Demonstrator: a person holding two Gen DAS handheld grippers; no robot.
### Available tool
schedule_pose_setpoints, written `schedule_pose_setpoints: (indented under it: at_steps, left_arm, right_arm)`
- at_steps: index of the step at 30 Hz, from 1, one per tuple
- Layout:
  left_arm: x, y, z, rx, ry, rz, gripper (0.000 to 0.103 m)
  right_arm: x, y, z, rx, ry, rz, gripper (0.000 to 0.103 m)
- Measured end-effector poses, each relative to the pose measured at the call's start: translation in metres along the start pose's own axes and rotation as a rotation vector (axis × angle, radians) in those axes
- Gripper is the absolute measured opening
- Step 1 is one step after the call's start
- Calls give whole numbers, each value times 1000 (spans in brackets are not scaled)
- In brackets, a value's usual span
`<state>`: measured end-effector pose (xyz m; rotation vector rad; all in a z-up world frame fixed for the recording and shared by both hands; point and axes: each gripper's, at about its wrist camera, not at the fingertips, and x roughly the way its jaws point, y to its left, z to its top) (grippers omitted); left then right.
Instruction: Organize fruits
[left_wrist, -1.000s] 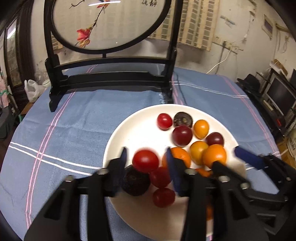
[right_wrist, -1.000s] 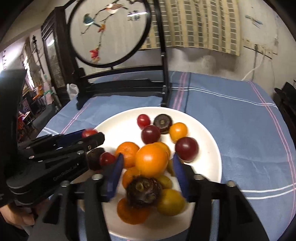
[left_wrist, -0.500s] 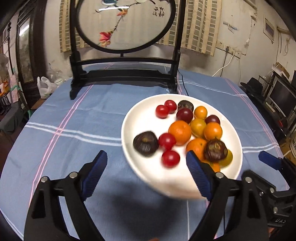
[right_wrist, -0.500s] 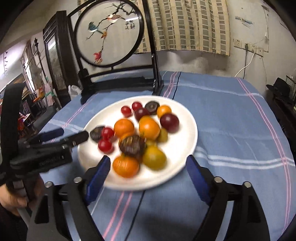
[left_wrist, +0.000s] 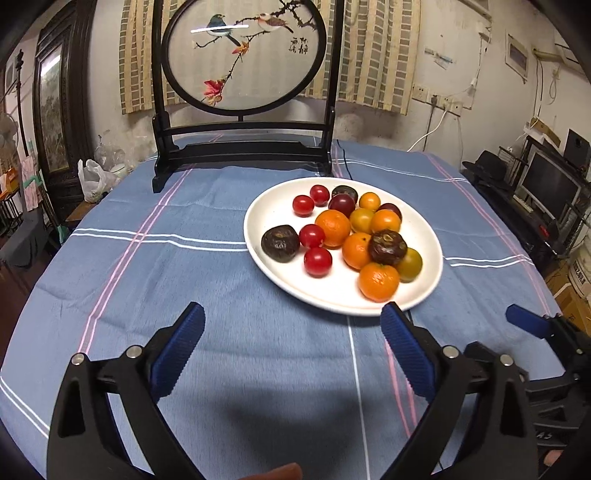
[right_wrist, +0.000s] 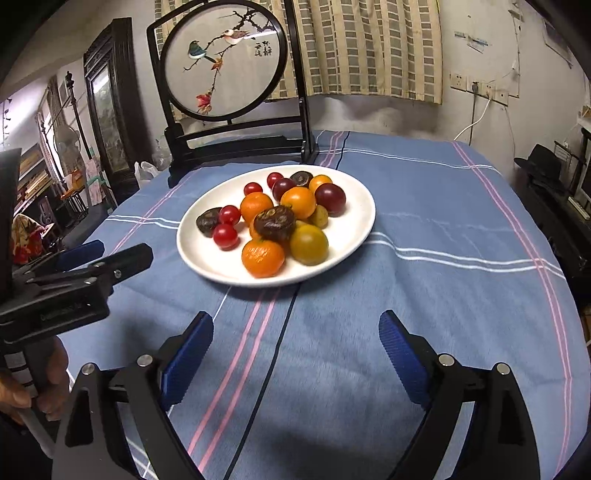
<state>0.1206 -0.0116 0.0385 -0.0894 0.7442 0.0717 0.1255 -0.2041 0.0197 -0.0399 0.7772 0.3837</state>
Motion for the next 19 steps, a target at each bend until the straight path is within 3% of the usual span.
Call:
schedule_pose_setpoints:
  at_steps: [7, 10, 16, 19]
  left_arm:
    - [1, 3, -12, -8, 24, -17, 97]
    - [5, 5, -17, -6, 30, -8, 97]
    - [26, 11, -31, -8, 103, 21, 97]
    - [36, 14, -36, -12, 121, 28, 97]
  right_arm:
    - [5, -5, -9, 49, 27, 35, 94]
    - [7, -5, -11, 36, 27, 5, 94]
    - [28, -8, -27, 53, 147, -14, 95]
    - [31, -9, -34, 50, 161, -32, 95]
